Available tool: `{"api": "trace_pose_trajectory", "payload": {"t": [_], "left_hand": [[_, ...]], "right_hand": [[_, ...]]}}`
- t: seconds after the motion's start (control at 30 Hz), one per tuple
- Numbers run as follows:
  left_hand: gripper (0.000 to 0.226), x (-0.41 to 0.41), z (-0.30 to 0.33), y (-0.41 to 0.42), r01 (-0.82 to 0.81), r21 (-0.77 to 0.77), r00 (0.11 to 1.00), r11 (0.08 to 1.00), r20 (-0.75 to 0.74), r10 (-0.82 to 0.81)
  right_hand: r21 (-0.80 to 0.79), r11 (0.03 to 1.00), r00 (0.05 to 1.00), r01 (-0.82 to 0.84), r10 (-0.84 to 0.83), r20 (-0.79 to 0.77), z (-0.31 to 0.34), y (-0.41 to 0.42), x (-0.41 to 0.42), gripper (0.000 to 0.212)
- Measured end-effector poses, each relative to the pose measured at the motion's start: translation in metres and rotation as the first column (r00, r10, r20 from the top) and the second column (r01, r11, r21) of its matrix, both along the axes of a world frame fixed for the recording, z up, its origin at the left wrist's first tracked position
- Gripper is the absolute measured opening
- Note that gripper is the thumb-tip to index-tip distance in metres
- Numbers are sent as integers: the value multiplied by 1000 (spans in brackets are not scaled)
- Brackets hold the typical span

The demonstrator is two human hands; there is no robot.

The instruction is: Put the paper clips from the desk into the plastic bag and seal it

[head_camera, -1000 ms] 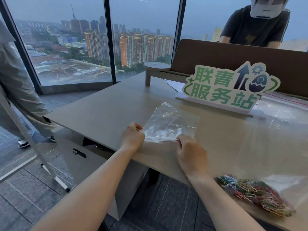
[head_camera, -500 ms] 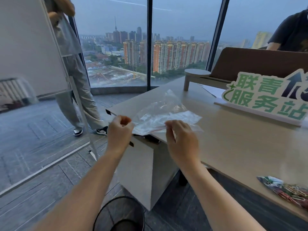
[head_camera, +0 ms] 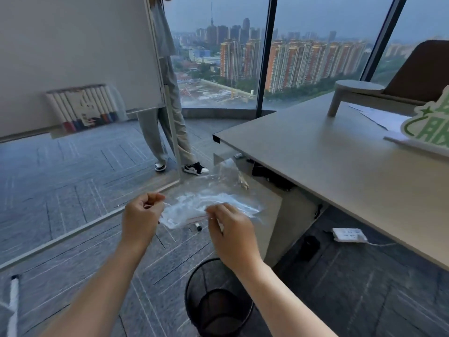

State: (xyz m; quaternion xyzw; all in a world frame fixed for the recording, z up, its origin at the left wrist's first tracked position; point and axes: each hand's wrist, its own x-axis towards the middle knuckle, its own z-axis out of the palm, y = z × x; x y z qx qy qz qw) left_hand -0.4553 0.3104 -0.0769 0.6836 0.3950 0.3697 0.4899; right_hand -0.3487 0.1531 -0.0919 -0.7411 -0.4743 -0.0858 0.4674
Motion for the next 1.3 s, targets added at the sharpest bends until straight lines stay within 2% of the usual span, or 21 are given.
{"api": "trace_pose_trajectory", "payload": {"t": [0.1, 0.3, 0.5, 0.9, 1.1, 1.2, 1.3], "left_hand": [[24, -11, -36, 11, 8, -32, 997, 999, -76, -11], [25, -7, -117, 15, 63, -158, 970, 985, -223, -98], [27, 8, -187, 7, 51, -243, 927, 969, -350, -137], [28, 35, -300, -10, 27, -390, 792, 920, -553, -258], [36, 42, -338, -13, -13, -425, 774, 905, -578, -260], [44, 44, -352, -11, -31, -435, 767, 900, -587, -257], [38, 46, -360, -8, -34, -407, 769, 913, -594, -236]], "right_hand": [[-65, 998, 997, -21, 16, -73, -37, 6, -9, 21], [-277, 961, 967, -6, -65, -247, -117, 0, 3, 20], [-459, 883, 883, -96, -137, -449, -180, -12, 19, 20], [-715, 676, 791, -178, -334, -513, -273, -12, 48, 31], [-796, 579, 805, -175, -382, -454, -290, -10, 55, 37], [-800, 572, 809, -181, -376, -452, -297, -11, 55, 38], [-778, 605, 773, -171, -407, -486, -295, -11, 59, 41]]}}
